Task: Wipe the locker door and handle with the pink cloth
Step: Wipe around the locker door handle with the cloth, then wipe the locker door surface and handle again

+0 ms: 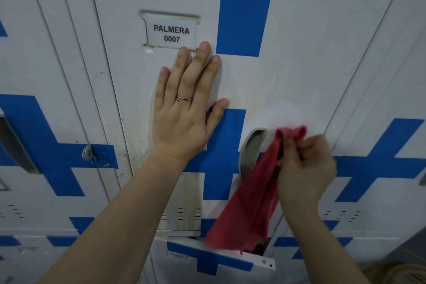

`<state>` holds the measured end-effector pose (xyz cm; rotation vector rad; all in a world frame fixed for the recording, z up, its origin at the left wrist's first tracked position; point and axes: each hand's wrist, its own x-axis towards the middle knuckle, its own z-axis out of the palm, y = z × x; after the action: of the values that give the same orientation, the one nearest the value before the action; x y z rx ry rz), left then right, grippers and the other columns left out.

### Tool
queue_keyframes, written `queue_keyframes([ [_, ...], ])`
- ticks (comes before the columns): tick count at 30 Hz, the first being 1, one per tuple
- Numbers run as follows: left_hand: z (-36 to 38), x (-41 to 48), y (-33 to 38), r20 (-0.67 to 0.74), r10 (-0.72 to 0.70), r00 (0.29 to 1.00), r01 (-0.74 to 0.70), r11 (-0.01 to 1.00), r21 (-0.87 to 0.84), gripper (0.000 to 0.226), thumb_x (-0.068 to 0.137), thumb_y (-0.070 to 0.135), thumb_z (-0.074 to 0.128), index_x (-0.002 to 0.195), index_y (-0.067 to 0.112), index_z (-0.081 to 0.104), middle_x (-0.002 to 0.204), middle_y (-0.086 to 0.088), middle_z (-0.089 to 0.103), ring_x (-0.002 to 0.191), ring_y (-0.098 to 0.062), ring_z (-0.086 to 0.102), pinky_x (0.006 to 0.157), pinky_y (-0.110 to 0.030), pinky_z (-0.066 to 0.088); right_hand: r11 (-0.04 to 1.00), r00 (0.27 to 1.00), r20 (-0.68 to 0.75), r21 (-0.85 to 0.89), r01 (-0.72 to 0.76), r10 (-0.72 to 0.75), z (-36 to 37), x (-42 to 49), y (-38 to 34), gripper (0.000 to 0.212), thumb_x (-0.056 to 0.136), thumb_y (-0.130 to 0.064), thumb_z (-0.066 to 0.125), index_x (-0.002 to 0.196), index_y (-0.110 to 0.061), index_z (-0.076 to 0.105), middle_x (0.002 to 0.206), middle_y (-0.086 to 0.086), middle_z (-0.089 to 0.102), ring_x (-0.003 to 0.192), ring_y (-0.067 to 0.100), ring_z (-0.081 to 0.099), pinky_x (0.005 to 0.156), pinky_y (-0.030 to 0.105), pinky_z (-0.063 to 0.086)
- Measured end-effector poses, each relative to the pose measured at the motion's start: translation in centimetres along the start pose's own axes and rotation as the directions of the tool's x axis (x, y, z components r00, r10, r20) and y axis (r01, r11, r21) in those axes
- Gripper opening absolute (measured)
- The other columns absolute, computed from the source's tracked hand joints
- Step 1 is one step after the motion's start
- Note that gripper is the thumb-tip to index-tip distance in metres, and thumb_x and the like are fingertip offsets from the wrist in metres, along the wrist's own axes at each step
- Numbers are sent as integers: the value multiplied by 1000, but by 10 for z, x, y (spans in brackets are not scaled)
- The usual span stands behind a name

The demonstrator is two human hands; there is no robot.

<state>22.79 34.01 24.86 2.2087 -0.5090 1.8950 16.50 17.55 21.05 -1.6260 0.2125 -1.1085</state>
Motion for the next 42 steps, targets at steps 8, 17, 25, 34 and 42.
queue_keyframes([
  [8, 0, -1, 0, 11, -2, 1000, 2, 1000, -2, 52, 96, 38, 39, 140, 13, 27, 145, -3, 23, 138, -18, 11, 116, -33, 5, 975, 980, -44, 96, 198, -195, 14, 18, -25, 30, 85, -15, 63, 66, -27, 43, 53, -12, 50, 51, 4, 52, 49, 8, 39],
  [17, 3, -2, -1, 11, 2, 1000, -2, 1000, 7, 53, 96, 39, 37, 141, 14, 26, 146, -2, 24, 142, -7, -5, 117, -33, 6, 960, 970, -99, 155, 235, -221, 14, 22, -20, 27, 80, -15, 70, 70, -34, 54, 56, -20, 54, 53, -1, 49, 53, 14, 42],
  [25, -7, 0, 1, 13, -35, 999, 37, 981, -191, 51, 94, 34, 43, 138, 12, 31, 145, -5, 26, 142, -8, 3, 118, -33, 7, 787, 773, 194, -7, 616, -604, 24, 8, -32, 30, 84, -9, 54, 113, -2, 60, 88, 2, 52, 80, -1, 44, 73, 3, 37],
  [34, -19, -29, 41, 113, -82, 990, 134, 794, -593, 46, 89, 29, 55, 129, 9, 42, 131, -5, 38, 124, -11, 39, 105, -27, 37, 917, 885, 241, 107, 384, -399, 14, 30, -61, 9, 76, -11, 69, 79, -19, 70, 66, -10, 64, 62, 3, 59, 61, 10, 46],
  [42, -33, -52, 67, 563, -224, 796, 561, 625, -544, 72, 73, 47, 68, 131, 43, 26, 103, 26, 40, 92, 12, 45, 80, 0, 39, 954, 929, 316, 280, 104, -193, -1, 37, -85, 17, 79, -4, 68, 70, -19, 66, 57, -4, 65, 52, 11, 61, 51, 21, 52],
])
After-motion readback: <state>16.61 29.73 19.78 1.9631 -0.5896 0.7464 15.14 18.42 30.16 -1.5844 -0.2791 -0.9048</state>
